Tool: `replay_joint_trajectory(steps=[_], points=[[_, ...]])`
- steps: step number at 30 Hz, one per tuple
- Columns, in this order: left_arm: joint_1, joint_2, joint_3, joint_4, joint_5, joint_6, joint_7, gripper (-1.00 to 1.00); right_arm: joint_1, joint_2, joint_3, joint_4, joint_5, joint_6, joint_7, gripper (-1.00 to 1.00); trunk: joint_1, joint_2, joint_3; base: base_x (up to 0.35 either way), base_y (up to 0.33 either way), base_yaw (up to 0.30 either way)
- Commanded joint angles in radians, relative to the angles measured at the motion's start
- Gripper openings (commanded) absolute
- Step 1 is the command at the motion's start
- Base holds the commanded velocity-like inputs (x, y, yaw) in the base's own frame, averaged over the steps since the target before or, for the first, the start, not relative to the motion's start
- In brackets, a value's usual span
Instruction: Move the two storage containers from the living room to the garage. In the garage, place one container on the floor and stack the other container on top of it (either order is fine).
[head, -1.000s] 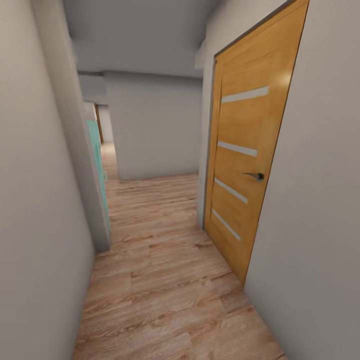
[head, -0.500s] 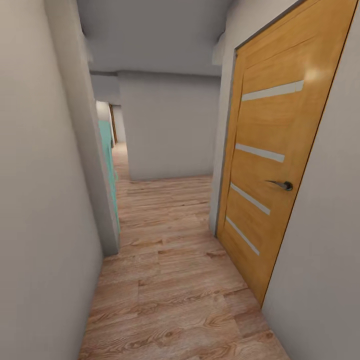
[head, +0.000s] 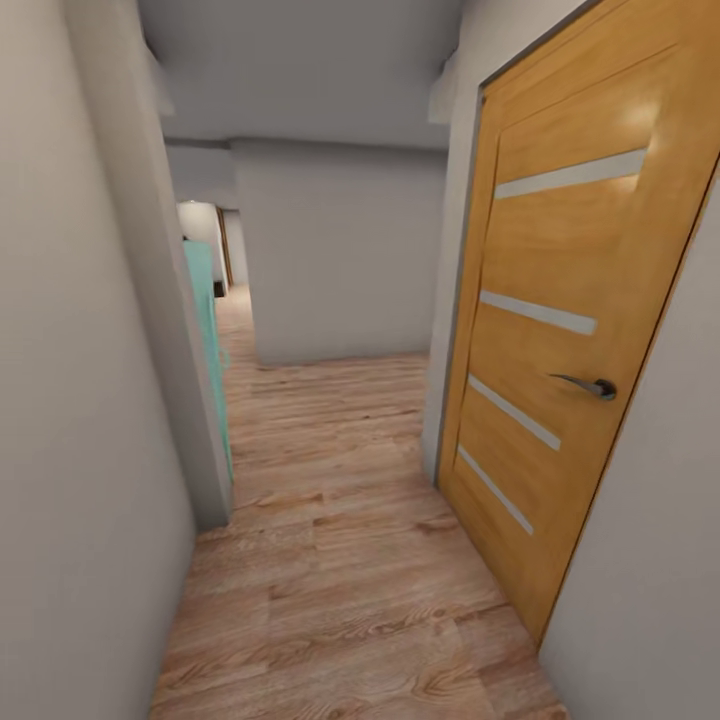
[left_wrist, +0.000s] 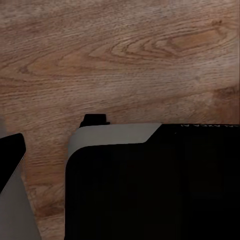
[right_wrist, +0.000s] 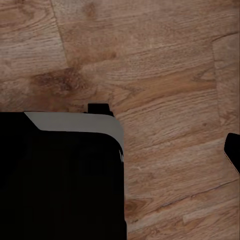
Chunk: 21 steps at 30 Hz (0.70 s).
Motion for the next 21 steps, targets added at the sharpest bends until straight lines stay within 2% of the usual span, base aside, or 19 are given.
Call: replay_joint_trajectory(steps=[1, 21], points=[[-0.001, 0.000, 0.001, 0.001, 0.000, -0.004, 0.003, 1.00, -0.001, 0.001, 0.008, 0.003, -0.009, -0.005, -0.001, 1.00, 0.001, -0.001, -0.001, 0.322, 0.000, 0.000], [-0.001, 0.000, 0.001, 0.001, 0.000, -0.004, 0.003, 1.00, -0.001, 0.001, 0.008, 0.003, -0.009, -0.005, -0.001, 1.00, 0.001, -0.001, -0.001, 0.322, 0.000, 0.000]])
